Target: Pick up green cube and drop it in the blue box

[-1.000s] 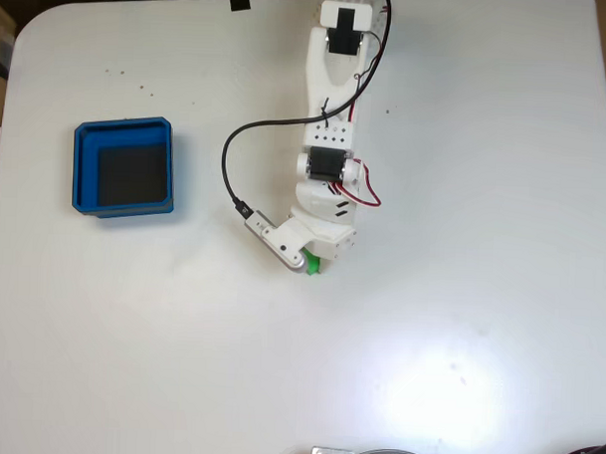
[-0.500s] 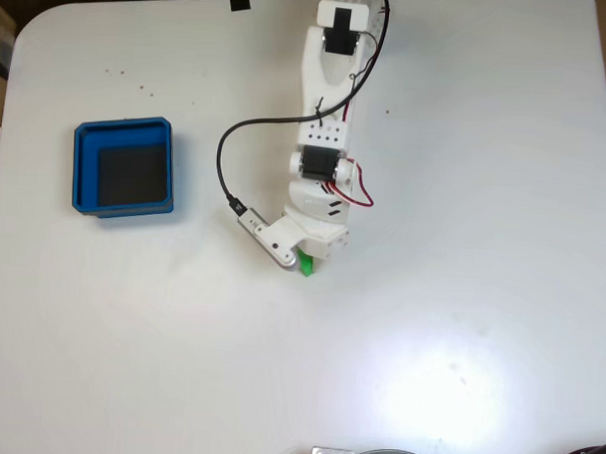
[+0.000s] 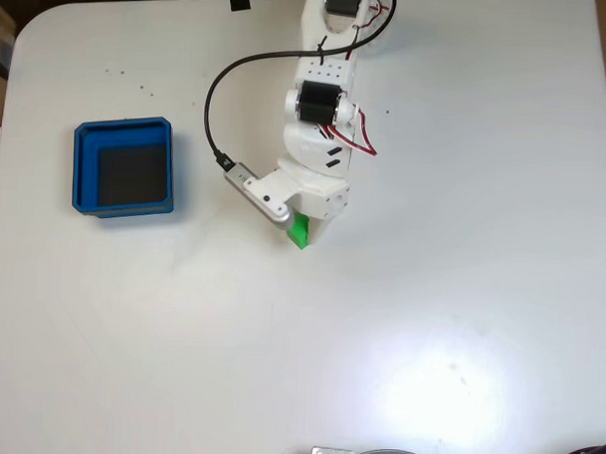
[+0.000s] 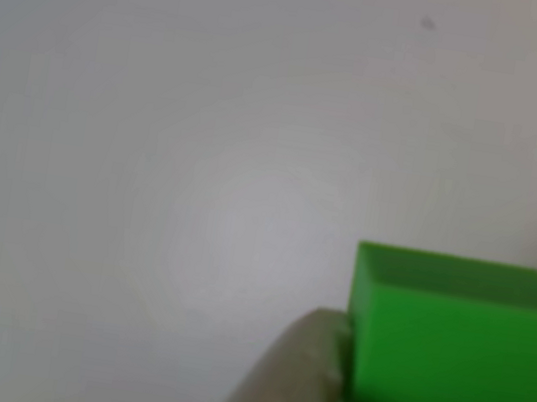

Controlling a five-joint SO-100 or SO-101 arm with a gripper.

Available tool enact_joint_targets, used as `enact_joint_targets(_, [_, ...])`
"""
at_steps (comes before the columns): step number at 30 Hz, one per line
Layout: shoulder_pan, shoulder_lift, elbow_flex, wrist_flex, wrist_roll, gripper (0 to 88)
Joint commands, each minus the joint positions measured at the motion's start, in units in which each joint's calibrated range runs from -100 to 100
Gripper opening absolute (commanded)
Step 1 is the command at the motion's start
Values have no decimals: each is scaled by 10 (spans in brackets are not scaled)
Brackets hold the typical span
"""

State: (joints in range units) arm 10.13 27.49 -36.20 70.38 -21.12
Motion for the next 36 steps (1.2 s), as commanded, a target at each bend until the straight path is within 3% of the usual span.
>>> enact_joint_targets(1, [5, -60, -31, 17, 38, 21])
enact_joint_targets(6, [7, -62, -30, 17, 97, 21])
enact_joint_targets(10, [22, -63, -31, 21, 116, 21])
enact_joint_targets(25, [24, -66, -33, 21, 123, 21])
enact_joint_targets(36, [97, -184, -29, 21, 122, 21])
